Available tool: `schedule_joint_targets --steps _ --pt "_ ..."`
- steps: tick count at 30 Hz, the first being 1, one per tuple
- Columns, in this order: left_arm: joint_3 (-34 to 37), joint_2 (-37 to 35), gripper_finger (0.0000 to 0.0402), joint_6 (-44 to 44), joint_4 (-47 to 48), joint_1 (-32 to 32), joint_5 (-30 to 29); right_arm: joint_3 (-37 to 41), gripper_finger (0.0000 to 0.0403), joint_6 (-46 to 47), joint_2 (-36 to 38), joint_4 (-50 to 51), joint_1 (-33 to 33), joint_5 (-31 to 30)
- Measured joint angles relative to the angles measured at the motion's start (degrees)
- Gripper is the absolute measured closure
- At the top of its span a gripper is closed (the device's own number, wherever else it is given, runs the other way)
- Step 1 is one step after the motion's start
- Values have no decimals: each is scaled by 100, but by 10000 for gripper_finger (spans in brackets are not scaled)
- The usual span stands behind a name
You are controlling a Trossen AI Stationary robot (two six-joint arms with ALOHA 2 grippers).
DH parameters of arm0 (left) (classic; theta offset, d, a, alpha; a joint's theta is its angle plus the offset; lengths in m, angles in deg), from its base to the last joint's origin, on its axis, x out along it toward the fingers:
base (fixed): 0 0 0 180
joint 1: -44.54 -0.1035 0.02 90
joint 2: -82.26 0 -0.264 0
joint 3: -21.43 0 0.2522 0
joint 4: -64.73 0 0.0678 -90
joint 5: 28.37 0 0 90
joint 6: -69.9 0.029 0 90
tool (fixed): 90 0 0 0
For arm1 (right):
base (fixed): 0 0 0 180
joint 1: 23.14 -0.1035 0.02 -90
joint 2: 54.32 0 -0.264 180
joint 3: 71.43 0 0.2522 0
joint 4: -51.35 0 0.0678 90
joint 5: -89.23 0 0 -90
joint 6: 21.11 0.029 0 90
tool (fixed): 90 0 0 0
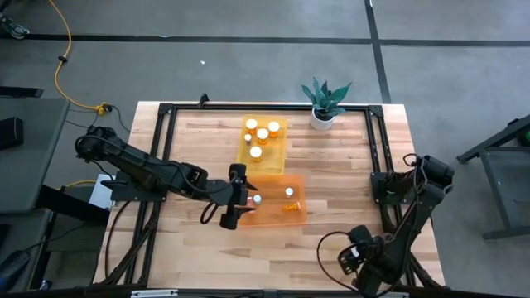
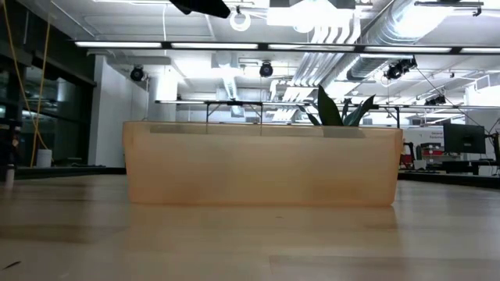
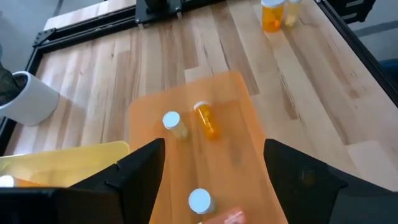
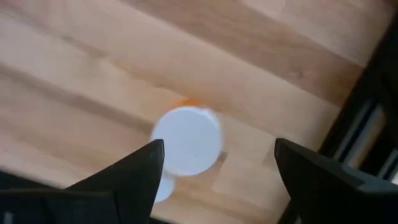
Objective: Pick and place medicine bottles into bin by pill shape (circle, oval)
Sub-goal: Put the orange capsule bottle into the yellow bin
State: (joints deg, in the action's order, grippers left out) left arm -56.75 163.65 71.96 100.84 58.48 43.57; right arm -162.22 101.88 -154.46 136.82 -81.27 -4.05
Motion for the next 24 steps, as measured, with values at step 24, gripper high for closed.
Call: schedule_joint_targets --steps 24 --pt "0 0 138 -189 338 7 166 7 105 -171 -492 -400 376 449"
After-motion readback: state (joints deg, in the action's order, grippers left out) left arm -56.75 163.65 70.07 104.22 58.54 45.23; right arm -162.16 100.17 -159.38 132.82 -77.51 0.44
